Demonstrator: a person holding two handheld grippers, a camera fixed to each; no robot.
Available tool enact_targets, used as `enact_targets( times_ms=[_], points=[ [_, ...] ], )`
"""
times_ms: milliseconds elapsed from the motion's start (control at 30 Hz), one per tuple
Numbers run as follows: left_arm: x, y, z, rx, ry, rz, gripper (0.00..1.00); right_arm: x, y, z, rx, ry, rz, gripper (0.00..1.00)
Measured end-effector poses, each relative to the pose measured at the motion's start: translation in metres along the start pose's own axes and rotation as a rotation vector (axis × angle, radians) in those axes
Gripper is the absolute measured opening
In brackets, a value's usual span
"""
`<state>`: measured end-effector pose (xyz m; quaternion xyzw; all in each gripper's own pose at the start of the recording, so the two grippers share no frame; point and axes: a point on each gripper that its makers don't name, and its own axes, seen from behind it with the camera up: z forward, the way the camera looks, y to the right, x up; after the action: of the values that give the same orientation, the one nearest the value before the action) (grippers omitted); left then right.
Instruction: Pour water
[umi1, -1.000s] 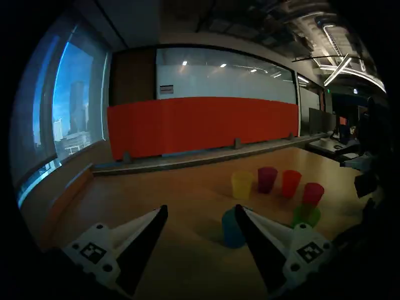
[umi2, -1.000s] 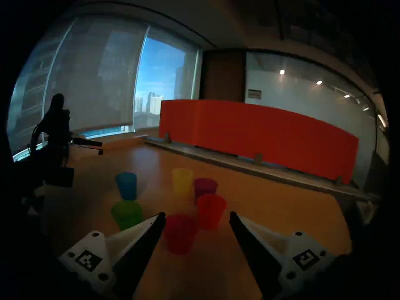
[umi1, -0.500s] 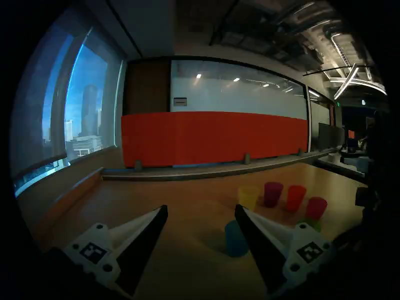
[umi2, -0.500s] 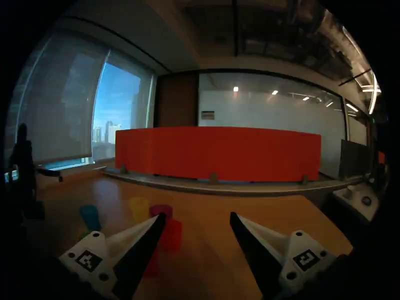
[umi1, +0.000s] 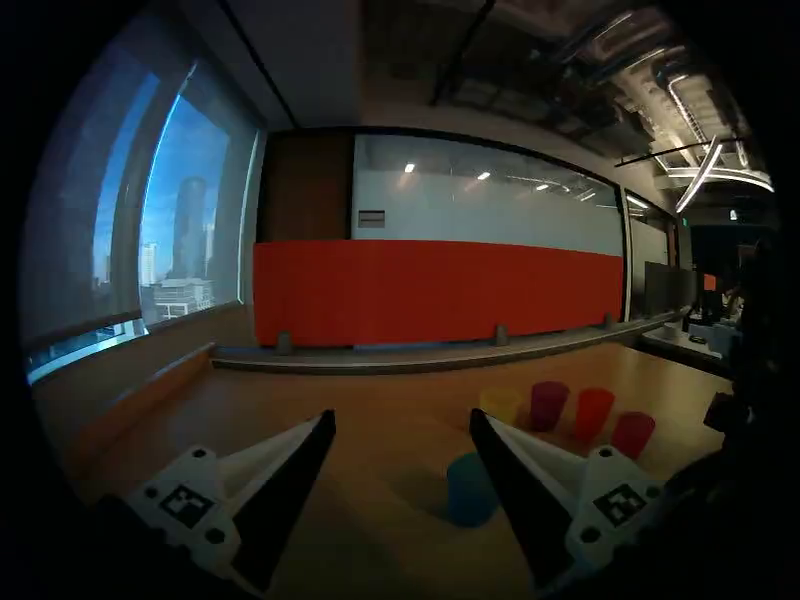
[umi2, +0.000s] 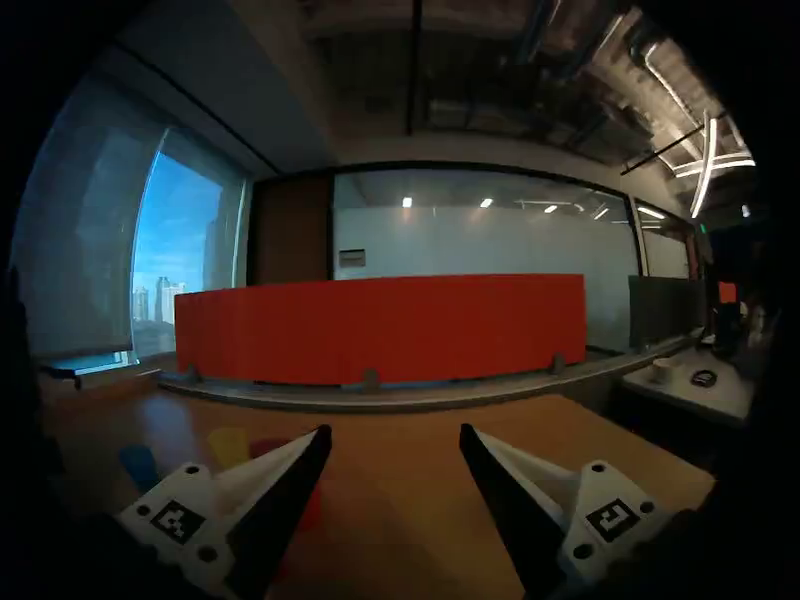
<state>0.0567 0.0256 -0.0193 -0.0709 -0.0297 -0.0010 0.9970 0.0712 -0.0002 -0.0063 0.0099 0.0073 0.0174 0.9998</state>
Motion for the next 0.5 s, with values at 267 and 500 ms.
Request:
enact_targets(
  times_ms=[267, 500],
  points=[
    [0.011, -0.001, -0.003, 0.038, 0.039, 0.021, 1.00, 0.001, -0.005, 0.001, -0.004, 0.000, 0.005, 0.99],
    [0.008, -0.002, -0.001, 0.073, 0.064, 0.040, 1.00, 0.003, -0.007, 0.002, 0.002, -0.006, 0.026, 0.99]
  ],
)
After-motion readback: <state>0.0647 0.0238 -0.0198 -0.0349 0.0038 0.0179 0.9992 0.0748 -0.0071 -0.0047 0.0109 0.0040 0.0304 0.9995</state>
